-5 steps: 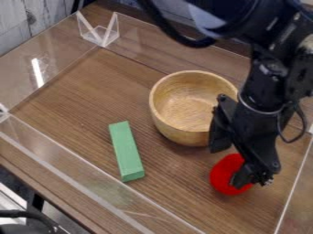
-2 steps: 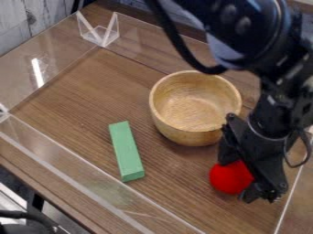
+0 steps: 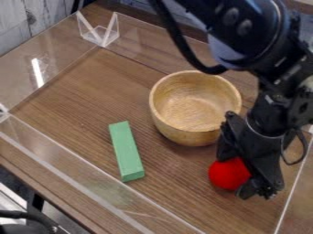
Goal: Move the red object to the left side of the table
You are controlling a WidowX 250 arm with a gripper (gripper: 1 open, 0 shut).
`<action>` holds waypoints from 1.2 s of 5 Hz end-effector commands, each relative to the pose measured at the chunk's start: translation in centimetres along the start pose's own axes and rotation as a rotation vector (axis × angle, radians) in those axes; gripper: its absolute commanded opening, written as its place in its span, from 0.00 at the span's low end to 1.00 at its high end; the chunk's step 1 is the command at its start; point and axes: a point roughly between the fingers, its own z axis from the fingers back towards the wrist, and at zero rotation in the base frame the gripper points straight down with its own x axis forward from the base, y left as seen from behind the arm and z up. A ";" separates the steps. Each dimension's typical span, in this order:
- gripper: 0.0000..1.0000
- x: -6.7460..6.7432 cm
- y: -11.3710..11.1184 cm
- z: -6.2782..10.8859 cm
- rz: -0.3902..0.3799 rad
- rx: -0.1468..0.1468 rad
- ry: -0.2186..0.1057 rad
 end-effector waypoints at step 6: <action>0.00 -2.7 8.5 8.9 0.150 0.122 -0.102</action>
